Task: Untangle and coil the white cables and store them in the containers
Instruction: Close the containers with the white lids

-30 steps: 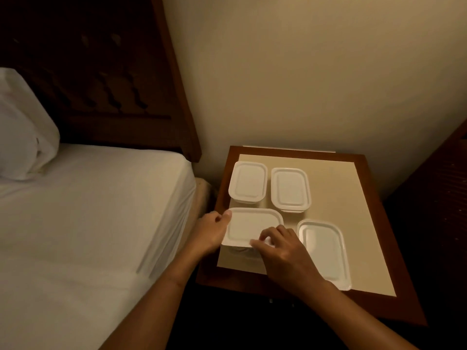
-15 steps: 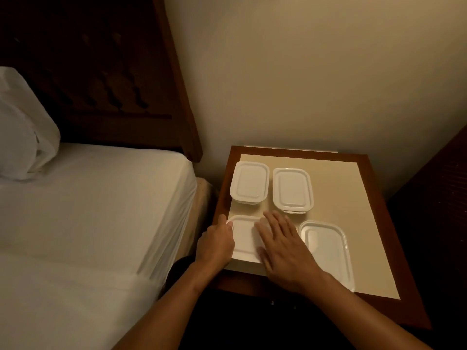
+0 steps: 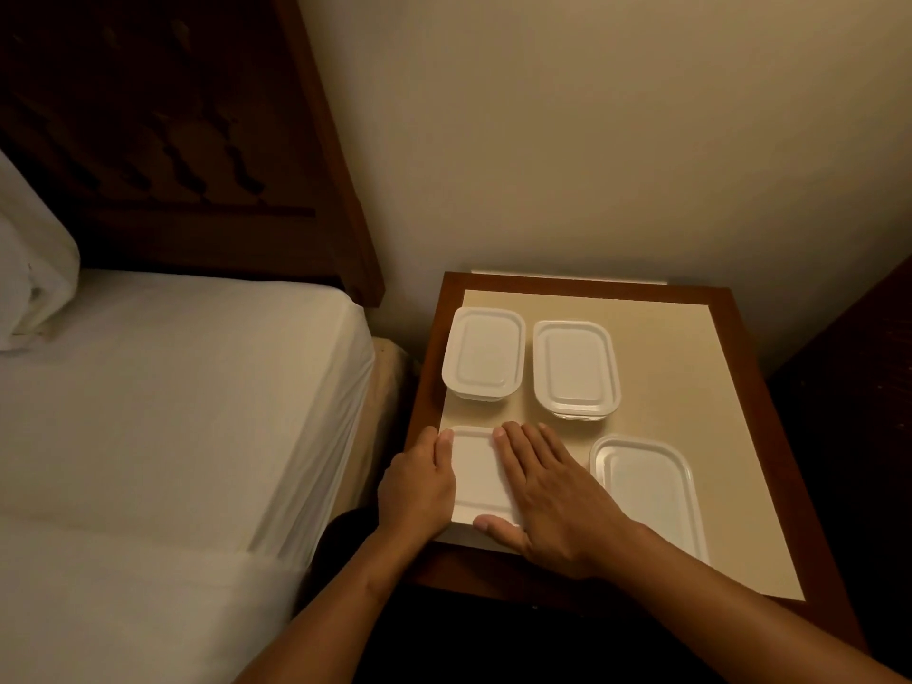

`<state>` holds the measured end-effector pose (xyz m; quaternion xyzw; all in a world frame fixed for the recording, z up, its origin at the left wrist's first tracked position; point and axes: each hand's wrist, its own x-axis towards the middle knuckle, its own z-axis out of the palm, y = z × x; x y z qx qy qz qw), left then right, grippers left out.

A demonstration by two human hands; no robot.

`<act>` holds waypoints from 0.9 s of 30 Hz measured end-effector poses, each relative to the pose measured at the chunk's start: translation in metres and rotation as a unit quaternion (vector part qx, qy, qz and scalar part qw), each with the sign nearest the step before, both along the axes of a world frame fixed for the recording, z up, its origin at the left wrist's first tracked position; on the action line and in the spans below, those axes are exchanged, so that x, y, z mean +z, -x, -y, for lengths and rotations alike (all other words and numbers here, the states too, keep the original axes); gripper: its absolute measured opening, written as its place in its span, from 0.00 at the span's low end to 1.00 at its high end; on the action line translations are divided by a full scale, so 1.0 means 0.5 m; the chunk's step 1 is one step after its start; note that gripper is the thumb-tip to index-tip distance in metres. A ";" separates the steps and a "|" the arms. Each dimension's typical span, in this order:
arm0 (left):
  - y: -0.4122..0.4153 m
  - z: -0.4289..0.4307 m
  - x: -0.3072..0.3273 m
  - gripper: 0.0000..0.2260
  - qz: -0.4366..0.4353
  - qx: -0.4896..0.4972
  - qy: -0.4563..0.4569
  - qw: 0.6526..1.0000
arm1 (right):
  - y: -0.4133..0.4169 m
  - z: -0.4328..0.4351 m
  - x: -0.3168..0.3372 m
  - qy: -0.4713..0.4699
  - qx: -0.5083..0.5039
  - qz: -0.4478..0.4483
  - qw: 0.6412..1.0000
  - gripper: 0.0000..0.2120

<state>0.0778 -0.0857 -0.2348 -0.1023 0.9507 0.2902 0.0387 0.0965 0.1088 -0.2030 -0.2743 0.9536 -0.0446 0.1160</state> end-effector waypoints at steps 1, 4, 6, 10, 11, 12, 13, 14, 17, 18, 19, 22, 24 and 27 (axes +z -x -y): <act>-0.002 -0.003 -0.002 0.14 -0.013 0.005 0.010 1.000 | 0.001 0.000 -0.002 0.001 0.000 0.005 1.000 0.48; -0.004 -0.002 -0.004 0.14 -0.032 -0.009 0.010 0.999 | 0.003 -0.001 0.001 0.007 0.000 0.028 1.000 0.48; 0.003 0.003 -0.002 0.14 -0.013 -0.024 0.002 1.000 | 0.008 -0.005 0.006 0.002 0.011 0.041 0.999 0.50; 0.021 0.019 0.015 0.18 0.065 -0.054 -0.075 0.994 | 0.016 -0.009 0.010 -0.036 0.037 0.046 0.998 0.51; 0.027 0.025 0.024 0.20 0.082 -0.058 -0.103 0.990 | 0.016 -0.007 0.014 -0.028 0.030 0.051 0.998 0.51; 0.034 0.029 0.037 0.22 0.094 -0.059 -0.123 0.986 | 0.015 -0.006 0.021 -0.009 0.014 0.053 0.998 0.50; 0.043 0.034 0.054 0.25 0.098 -0.056 -0.133 0.985 | 0.015 -0.005 0.027 0.016 -0.008 0.049 0.999 0.50; 0.053 0.037 0.074 0.27 0.093 -0.042 -0.140 0.985 | 0.014 -0.006 0.037 0.041 -0.030 0.040 0.998 0.49; 0.105 0.046 0.120 0.28 0.040 0.068 -0.200 0.977 | 0.009 -0.015 0.068 0.110 -0.091 0.001 0.990 0.45; 0.124 0.048 0.133 0.26 0.013 0.093 -0.214 0.972 | 0.009 -0.020 0.078 0.138 -0.114 -0.013 0.984 0.43; 0.141 0.047 0.145 0.24 -0.017 0.100 -0.211 0.972 | 0.011 -0.025 0.087 0.168 -0.139 -0.033 0.975 0.41; 0.174 0.019 0.161 0.15 -0.080 0.034 -0.105 0.991 | 0.038 -0.051 0.112 0.264 -0.230 -0.118 0.929 0.39; 0.179 -0.014 0.160 0.09 -0.110 -0.059 -0.009 0.992 | 0.069 -0.084 0.121 0.294 -0.301 -0.157 0.894 0.38; 0.171 -0.065 0.141 0.17 -0.086 -0.182 0.072 0.977 | 0.121 -0.151 0.124 0.267 -0.398 -0.171 0.861 0.39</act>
